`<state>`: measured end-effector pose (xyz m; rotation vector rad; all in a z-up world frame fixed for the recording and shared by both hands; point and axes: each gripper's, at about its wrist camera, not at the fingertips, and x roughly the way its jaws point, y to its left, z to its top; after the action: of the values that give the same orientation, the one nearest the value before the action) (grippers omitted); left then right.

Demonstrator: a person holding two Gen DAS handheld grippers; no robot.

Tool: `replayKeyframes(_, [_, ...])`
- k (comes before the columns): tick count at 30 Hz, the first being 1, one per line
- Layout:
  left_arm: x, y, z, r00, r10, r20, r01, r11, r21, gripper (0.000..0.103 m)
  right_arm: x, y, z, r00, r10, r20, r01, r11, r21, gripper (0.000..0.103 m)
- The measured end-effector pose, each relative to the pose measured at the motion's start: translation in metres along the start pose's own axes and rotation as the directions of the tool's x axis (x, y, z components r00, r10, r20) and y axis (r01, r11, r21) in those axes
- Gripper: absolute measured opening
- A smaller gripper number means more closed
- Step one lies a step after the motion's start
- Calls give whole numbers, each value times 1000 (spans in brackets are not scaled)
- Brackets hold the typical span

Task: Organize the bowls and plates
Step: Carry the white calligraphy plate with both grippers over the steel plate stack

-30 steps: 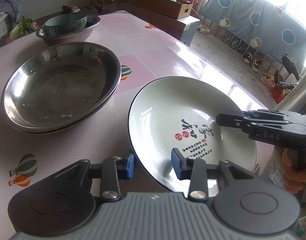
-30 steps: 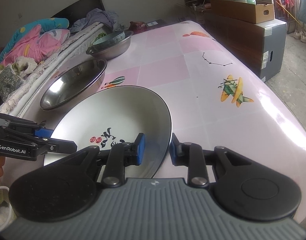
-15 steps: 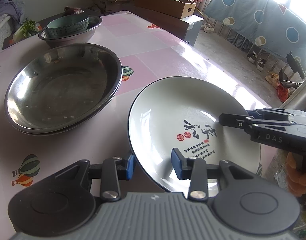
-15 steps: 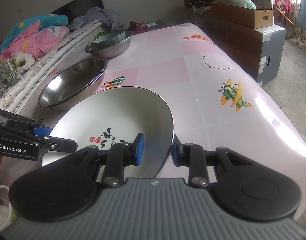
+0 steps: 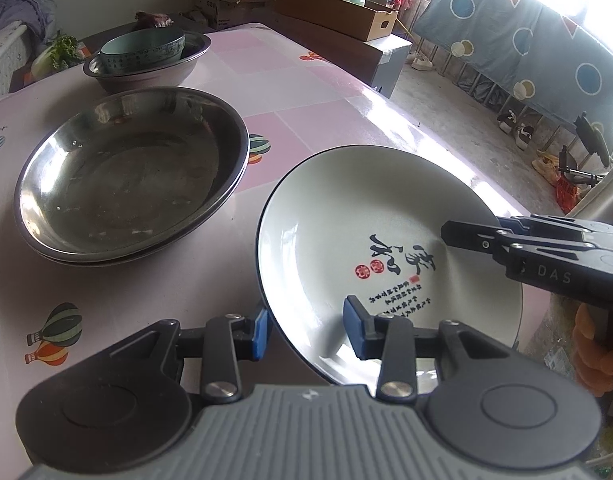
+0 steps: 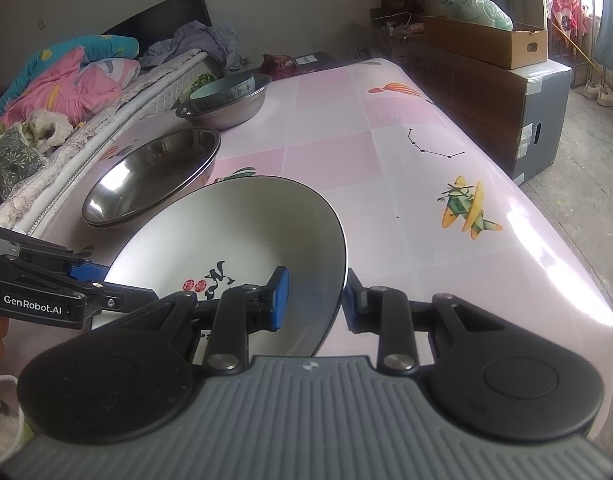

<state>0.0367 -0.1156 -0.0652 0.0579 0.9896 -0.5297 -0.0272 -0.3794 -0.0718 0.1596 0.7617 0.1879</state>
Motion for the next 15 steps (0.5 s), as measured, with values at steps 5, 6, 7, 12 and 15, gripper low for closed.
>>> replayKeyframes(5, [-6,-1,-1,1000,1,15,-1,1000,-9,39,-4,3,2,1000,-3,9,3,1000,-5,28])
replayKeyframes(6, [-7,-1,-1,1000,-1,18,1,1000,-10,39,-6,3,2,1000,-3,12,3,1000,-6,28])
replayKeyframes(7, [-8,-1,-1,1000,-2,20,2,1000,-12,39,-6,3,3,1000,-3,14,3,1000,-6,28])
replayKeyframes(12, [-9,-2,-1,1000,-1,20,1,1000,-13,39,-8,2,4,1000,0,21,0,1000,1,28])
replayKeyframes(15, [-10,-2,0,1000,-1,20,1,1000,-19,39,-8,2,5,1000,2,21,-2,1000,1,28])
